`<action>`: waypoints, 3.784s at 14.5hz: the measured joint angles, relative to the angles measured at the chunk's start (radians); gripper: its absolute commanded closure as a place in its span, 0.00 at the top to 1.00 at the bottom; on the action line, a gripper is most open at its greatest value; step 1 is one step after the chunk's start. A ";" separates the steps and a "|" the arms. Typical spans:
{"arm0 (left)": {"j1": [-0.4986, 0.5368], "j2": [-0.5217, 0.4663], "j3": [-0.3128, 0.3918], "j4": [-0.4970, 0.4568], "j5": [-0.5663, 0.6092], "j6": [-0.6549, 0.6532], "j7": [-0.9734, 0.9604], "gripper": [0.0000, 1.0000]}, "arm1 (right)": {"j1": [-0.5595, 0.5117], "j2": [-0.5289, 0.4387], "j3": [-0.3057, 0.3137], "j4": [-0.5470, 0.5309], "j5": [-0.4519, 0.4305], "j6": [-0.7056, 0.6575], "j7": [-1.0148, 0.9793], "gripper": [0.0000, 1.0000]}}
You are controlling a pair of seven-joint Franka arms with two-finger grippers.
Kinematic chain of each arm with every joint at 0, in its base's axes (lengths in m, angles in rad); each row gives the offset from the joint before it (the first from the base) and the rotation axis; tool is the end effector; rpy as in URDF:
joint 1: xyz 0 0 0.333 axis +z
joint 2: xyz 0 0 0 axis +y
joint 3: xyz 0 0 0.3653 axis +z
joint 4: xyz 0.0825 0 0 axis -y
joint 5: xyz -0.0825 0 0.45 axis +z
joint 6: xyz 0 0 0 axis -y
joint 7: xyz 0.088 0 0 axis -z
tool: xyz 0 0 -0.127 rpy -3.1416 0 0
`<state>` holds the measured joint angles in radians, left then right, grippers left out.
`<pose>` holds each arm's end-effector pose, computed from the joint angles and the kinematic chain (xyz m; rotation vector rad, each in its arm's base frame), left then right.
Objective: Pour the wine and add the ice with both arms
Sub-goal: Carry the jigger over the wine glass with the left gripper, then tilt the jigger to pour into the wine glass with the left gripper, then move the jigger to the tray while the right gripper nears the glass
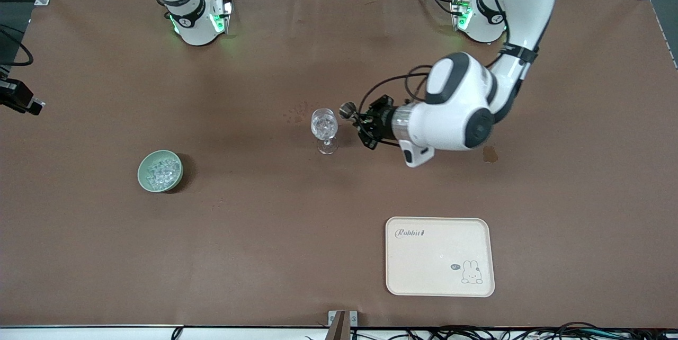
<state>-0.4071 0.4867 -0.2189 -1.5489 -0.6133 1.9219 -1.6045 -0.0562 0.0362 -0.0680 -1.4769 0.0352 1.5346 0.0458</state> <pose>0.6027 -0.4701 0.3802 2.2667 1.6338 -0.9346 0.6267 -0.0727 0.6784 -3.0986 0.2613 -0.0355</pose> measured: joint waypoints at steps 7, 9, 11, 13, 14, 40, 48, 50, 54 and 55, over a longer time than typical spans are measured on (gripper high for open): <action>-0.093 -0.004 0.000 0.055 0.272 0.034 -0.360 0.00 | 0.000 -0.005 0.000 0.000 0.000 0.004 0.000 0.01; -0.106 -0.005 0.001 0.056 0.304 0.034 -0.402 0.00 | 0.000 -0.005 0.001 0.000 0.000 0.005 -0.001 0.01; -0.124 -0.003 0.003 0.056 0.352 0.042 -0.456 0.00 | 0.000 -0.005 0.002 0.000 0.000 0.005 -0.001 0.02; -0.137 0.002 0.003 0.057 0.396 0.062 -0.514 0.00 | 0.000 -0.005 0.004 0.000 0.000 0.006 -0.001 0.02; -0.144 0.004 0.004 0.057 0.414 0.071 -0.530 0.00 | 0.000 -0.005 0.005 0.000 0.000 0.006 -0.001 0.02; -0.232 0.042 0.015 0.068 0.479 0.081 -0.586 0.00 | 0.001 -0.005 0.009 0.000 0.000 0.007 -0.001 0.02; 0.008 0.050 0.025 0.104 0.102 0.083 -0.294 0.00 | 0.182 -0.005 0.026 0.000 0.005 0.007 0.211 0.01; 0.112 0.076 0.028 0.133 0.046 0.083 -0.208 0.00 | 0.278 -0.005 0.030 0.000 0.005 0.012 0.328 0.01; 0.307 0.184 0.027 0.177 -0.076 0.084 0.005 0.00 | 0.468 0.042 0.034 -0.012 0.005 0.102 0.561 0.01; 0.346 0.214 0.027 0.185 -0.118 0.087 0.076 0.00 | 0.514 0.072 0.034 -0.015 0.005 0.135 0.618 0.01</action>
<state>-0.0612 0.7002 -0.1917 -1.3642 -0.7317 2.0088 -1.5284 0.4579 0.1083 -0.0338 -1.4914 0.0406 1.6696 0.6640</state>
